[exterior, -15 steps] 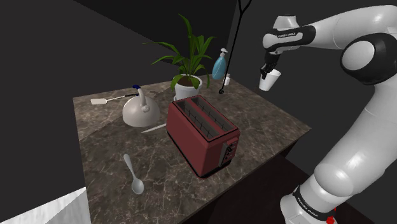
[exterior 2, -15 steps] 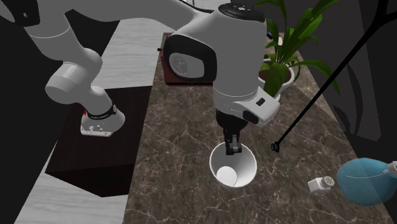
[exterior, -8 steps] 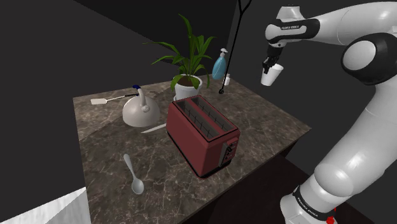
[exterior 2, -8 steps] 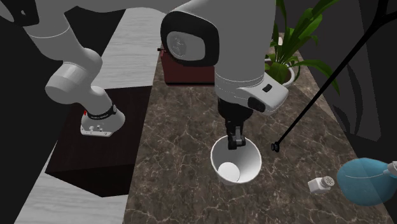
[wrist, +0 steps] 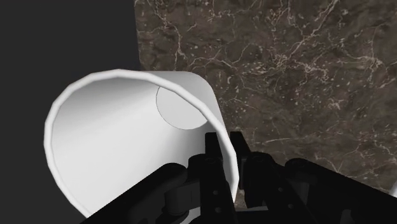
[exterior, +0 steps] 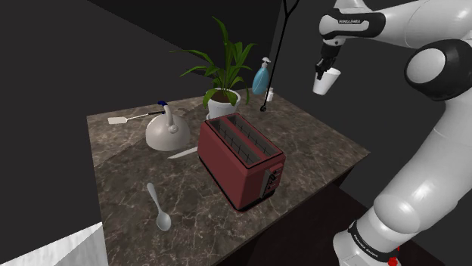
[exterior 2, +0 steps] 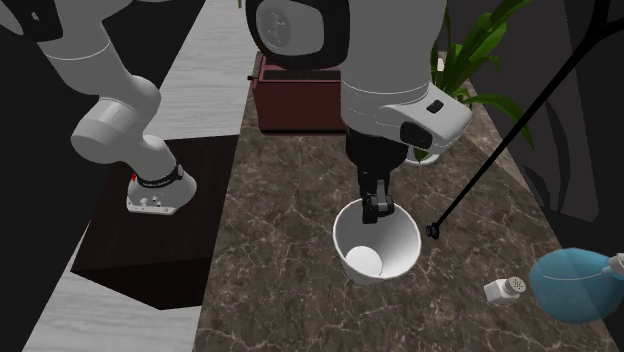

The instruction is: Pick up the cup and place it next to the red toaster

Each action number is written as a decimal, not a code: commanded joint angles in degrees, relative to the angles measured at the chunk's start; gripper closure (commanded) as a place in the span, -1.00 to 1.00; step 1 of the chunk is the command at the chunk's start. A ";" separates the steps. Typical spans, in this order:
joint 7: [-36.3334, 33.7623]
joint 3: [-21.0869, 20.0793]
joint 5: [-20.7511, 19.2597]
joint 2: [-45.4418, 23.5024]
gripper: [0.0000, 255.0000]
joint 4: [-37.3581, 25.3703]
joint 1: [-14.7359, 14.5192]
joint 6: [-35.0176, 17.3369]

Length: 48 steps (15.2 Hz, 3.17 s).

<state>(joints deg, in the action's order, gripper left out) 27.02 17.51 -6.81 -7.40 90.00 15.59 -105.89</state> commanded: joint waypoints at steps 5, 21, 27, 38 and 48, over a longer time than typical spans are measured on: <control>0.83 0.08 0.44 -0.85 1.00 -5.71 0.19 4.82; -12.09 -6.41 -6.38 20.92 1.00 15.34 -5.94 7.12; -18.99 -11.44 -6.91 30.58 1.00 24.31 -7.90 9.28; -31.24 -21.89 -2.78 44.13 1.00 34.24 -12.00 15.56; -39.60 -29.29 2.31 50.19 1.00 39.23 -15.18 17.92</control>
<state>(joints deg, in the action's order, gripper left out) -12.39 -11.70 -4.59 42.53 128.39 0.48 -87.38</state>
